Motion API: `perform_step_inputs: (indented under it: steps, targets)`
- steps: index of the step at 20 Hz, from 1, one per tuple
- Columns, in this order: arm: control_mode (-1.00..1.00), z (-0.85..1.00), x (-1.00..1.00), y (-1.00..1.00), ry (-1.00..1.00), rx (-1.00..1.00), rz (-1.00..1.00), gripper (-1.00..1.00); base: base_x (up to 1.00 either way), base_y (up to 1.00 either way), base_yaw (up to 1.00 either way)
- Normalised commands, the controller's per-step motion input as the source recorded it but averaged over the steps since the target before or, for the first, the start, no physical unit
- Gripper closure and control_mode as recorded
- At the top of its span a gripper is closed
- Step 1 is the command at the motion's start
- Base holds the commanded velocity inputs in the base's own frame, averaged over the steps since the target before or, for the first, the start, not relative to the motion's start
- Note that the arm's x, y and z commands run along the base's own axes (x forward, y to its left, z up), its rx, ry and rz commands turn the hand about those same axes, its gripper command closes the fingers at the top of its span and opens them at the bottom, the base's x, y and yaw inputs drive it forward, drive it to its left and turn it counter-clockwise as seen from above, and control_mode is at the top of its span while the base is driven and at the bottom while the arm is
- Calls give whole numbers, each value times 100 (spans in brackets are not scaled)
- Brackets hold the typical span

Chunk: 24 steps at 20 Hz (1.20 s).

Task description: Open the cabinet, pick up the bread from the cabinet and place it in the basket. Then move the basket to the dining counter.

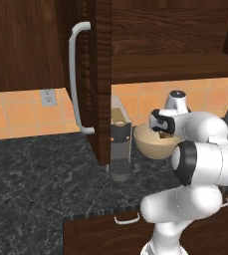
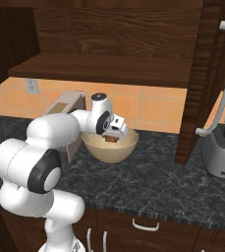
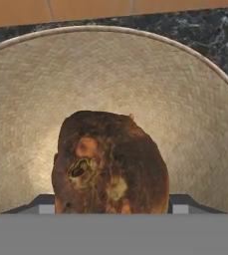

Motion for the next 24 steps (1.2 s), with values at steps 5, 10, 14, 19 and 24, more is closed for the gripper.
perform_step_inputs:
  steps: [5,10,14,19,24]
  targets:
    - [-100,-42,1,2,0,3,0,100,0,0,0]
    - [-100,-20,15,15,0,1,0,100,0,0,0]
    - [-100,-11,32,7,0,0,0,100,0,0,0]
    - [-100,-17,25,0,0,0,2,100,0,0,0]
    - [-100,-13,13,0,0,0,2,-100,0,0,0]
